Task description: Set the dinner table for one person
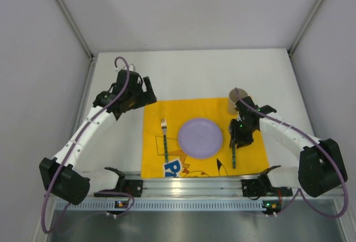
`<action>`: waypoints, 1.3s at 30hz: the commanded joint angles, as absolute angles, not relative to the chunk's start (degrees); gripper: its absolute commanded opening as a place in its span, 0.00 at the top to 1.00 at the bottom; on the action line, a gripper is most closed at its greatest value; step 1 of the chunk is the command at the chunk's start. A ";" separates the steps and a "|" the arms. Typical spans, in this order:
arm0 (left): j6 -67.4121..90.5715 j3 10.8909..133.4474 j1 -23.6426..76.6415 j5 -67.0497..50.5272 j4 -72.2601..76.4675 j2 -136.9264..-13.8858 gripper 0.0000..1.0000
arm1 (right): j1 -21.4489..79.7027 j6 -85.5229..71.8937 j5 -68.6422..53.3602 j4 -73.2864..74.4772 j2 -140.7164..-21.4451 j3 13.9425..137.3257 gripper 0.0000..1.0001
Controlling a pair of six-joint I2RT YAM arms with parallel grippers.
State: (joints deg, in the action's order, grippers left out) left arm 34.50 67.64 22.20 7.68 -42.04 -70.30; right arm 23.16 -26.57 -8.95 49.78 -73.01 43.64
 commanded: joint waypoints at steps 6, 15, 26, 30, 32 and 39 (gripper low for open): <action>31.55 68.47 20.66 7.74 -40.78 -71.63 0.07 | 23.99 -25.84 -8.70 51.48 -72.34 51.23 0.54; 28.04 65.30 12.40 0.89 -34.11 -76.46 0.08 | 18.48 -22.95 4.65 64.68 -63.80 71.79 0.44; 28.22 64.33 7.30 -15.01 -20.83 -89.99 0.11 | -11.23 -30.32 -14.05 52.92 -87.52 76.11 0.46; 26.90 66.97 6.94 -16.35 -22.15 -95.97 0.16 | -12.13 -29.18 -15.73 50.63 -98.77 82.52 0.52; 26.02 66.71 6.42 -16.17 -21.62 -96.50 0.16 | -12.13 -28.83 -16.61 49.14 -103.87 84.46 0.50; 22.06 65.92 5.63 -11.52 -21.89 -97.29 0.17 | -12.22 -27.16 -14.77 46.50 -113.20 86.75 0.48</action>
